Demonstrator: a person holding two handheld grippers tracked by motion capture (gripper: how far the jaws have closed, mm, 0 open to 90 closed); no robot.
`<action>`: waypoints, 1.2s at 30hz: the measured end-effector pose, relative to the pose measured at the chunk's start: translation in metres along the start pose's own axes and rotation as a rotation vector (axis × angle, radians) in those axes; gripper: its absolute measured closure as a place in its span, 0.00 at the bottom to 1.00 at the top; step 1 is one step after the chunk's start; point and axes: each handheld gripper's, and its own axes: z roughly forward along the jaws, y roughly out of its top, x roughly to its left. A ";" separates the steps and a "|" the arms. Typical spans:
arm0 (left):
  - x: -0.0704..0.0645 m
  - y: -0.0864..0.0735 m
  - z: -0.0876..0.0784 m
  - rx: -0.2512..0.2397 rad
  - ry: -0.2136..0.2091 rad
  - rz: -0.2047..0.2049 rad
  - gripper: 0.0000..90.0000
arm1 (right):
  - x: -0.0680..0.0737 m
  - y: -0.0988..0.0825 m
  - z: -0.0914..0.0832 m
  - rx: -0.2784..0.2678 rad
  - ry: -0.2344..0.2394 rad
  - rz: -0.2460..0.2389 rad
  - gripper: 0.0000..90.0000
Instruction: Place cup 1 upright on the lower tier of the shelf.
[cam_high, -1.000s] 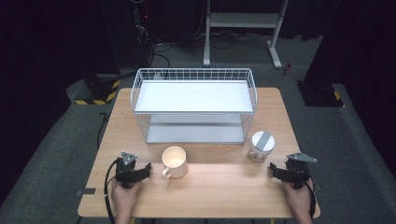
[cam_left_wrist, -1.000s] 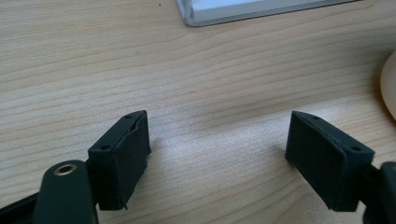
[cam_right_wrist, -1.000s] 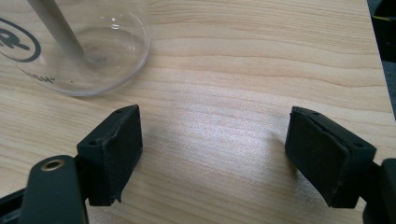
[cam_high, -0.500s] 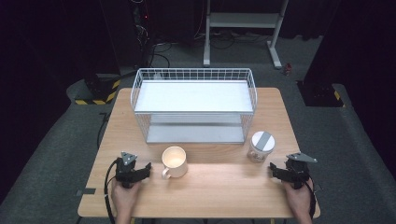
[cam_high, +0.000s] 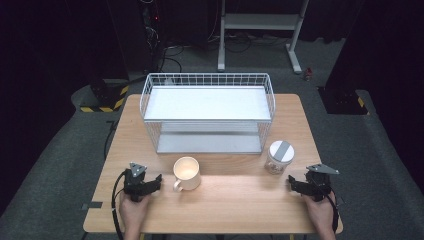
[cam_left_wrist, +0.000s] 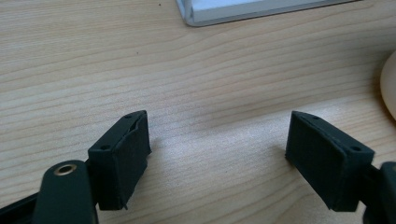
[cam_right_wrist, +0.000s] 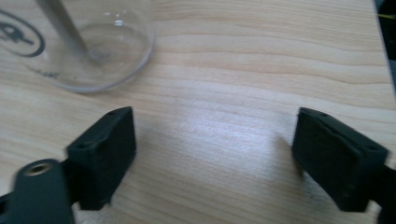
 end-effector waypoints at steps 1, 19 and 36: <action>0.000 0.000 0.000 0.000 0.000 0.000 0.24 | 0.001 0.000 0.000 -0.001 0.002 -0.004 0.14; 0.000 0.000 0.000 0.000 0.000 0.000 0.24 | 0.001 -0.003 -0.003 -0.007 0.017 0.001 0.16; 0.000 0.000 0.000 0.001 0.000 0.001 0.24 | 0.010 -0.013 -0.016 -0.053 0.077 -0.032 0.15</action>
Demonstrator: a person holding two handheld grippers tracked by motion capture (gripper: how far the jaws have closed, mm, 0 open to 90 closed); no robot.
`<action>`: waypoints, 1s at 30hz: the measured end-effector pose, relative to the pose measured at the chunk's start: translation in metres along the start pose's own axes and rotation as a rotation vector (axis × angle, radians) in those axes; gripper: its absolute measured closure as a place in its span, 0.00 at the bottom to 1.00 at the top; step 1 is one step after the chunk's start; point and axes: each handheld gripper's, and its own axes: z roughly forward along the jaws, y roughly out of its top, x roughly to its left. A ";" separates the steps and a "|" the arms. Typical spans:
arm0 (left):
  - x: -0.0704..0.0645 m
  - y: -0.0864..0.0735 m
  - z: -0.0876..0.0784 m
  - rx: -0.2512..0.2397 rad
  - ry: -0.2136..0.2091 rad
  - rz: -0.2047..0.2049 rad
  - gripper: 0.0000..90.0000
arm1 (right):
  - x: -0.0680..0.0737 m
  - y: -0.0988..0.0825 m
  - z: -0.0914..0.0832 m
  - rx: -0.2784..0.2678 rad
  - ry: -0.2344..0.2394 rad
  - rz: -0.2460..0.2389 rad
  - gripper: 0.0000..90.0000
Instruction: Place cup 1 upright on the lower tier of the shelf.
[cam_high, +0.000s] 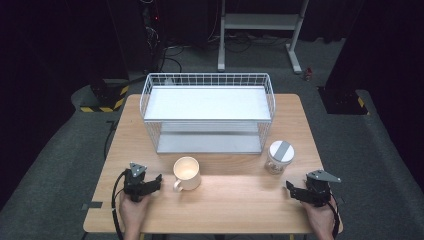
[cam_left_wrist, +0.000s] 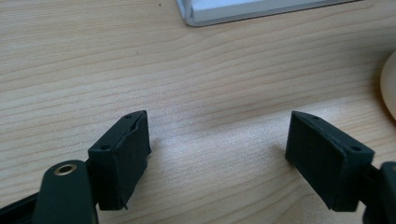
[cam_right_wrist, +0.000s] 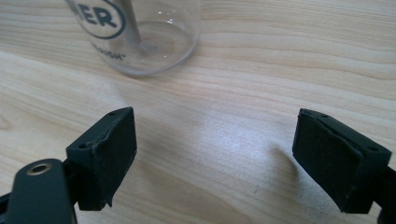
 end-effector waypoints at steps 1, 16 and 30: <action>0.000 0.000 0.000 0.000 0.000 -0.001 0.24 | 0.001 -0.001 -0.001 0.001 0.002 0.003 0.15; 0.000 0.000 0.000 0.001 -0.001 -0.001 0.24 | 0.018 -0.001 -0.003 -0.011 0.044 -0.034 0.15; 0.000 0.000 0.000 0.000 0.000 0.000 0.24 | 0.031 0.011 0.001 -0.037 0.073 -0.066 0.15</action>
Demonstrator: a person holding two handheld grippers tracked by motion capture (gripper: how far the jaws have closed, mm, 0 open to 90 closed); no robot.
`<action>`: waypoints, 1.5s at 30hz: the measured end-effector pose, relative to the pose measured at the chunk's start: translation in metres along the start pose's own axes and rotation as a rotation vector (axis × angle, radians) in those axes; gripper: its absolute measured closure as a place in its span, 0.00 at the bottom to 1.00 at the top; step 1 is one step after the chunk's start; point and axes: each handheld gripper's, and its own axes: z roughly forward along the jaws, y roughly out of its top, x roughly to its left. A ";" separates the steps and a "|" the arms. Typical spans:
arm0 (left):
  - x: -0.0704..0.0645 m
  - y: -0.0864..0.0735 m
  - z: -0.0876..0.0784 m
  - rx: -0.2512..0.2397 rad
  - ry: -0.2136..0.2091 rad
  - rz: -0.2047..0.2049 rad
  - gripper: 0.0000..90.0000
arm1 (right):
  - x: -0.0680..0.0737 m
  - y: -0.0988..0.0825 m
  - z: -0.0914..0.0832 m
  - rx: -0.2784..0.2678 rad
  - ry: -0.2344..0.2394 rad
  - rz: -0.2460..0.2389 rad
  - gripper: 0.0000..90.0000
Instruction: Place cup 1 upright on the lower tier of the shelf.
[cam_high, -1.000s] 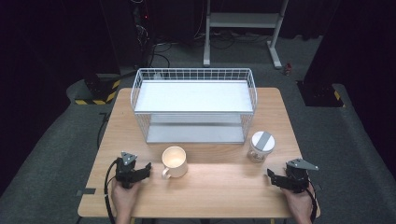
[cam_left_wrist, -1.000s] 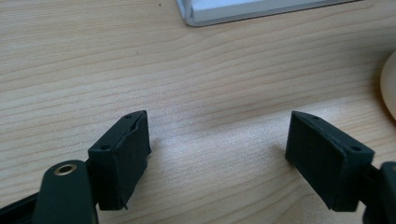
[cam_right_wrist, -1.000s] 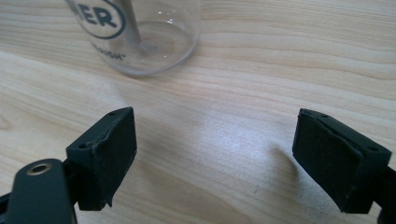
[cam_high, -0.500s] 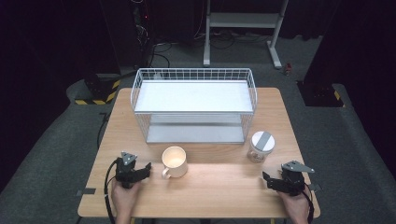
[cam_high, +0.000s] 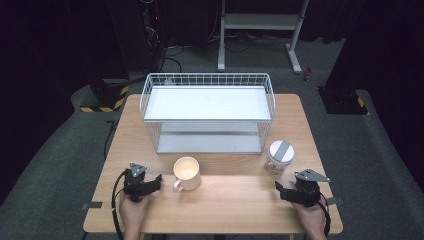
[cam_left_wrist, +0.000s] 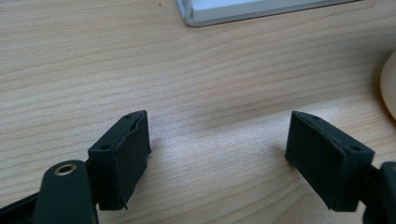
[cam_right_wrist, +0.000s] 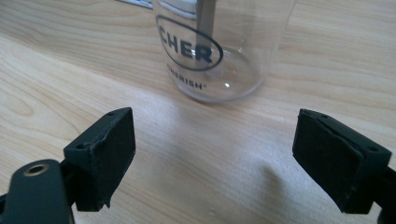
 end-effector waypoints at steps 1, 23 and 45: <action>0.000 0.000 0.000 0.000 0.000 -0.001 0.24 | 0.001 0.001 0.000 -0.003 0.001 0.001 0.15; 0.000 0.000 0.000 0.001 -0.001 -0.001 0.24 | 0.001 0.020 0.012 -0.029 -0.020 -0.005 0.14; 0.000 0.000 0.000 0.000 0.000 -0.001 0.24 | 0.003 0.044 0.025 -0.073 -0.024 -0.005 0.13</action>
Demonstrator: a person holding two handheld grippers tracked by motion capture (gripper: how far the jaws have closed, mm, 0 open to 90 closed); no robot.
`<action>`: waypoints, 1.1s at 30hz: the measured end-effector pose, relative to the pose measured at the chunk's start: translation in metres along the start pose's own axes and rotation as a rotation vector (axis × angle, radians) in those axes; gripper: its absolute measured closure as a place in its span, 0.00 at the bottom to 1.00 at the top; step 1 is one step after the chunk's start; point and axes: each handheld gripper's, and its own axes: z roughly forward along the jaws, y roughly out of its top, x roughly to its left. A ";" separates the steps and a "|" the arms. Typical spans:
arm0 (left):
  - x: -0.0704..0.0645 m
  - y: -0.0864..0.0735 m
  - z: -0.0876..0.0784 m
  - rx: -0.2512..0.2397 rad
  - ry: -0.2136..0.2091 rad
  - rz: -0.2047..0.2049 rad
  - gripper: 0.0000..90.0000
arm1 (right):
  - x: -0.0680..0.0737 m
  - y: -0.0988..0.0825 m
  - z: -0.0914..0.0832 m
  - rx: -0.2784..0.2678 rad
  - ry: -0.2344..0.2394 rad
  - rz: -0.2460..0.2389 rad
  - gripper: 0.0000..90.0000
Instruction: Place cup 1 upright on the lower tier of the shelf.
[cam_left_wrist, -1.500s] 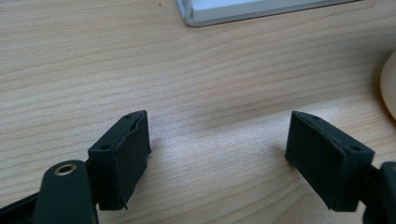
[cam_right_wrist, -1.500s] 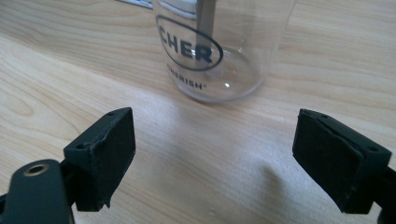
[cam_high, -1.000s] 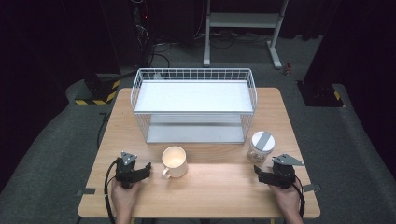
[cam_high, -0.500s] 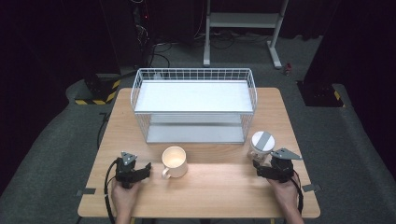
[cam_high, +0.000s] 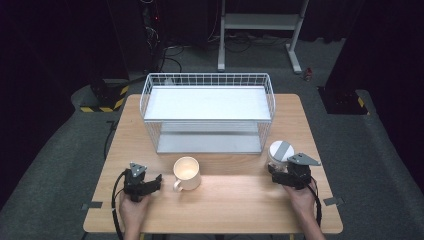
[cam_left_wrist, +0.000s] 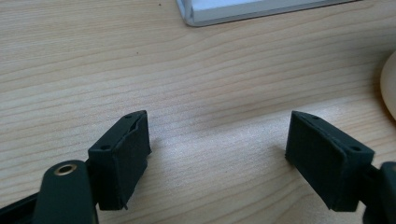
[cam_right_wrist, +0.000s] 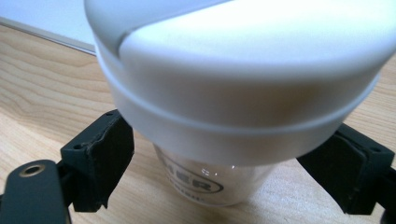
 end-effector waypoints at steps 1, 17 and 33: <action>0.000 0.000 0.000 0.001 -0.001 0.000 0.24 | 0.000 0.000 0.001 0.001 -0.001 0.001 0.13; 0.000 0.000 0.000 0.001 -0.001 0.000 0.24 | 0.000 0.009 0.009 -0.003 -0.017 -0.004 0.17; 0.000 0.000 0.000 0.002 -0.001 0.000 0.24 | 0.001 0.010 0.011 -0.005 -0.023 -0.015 0.20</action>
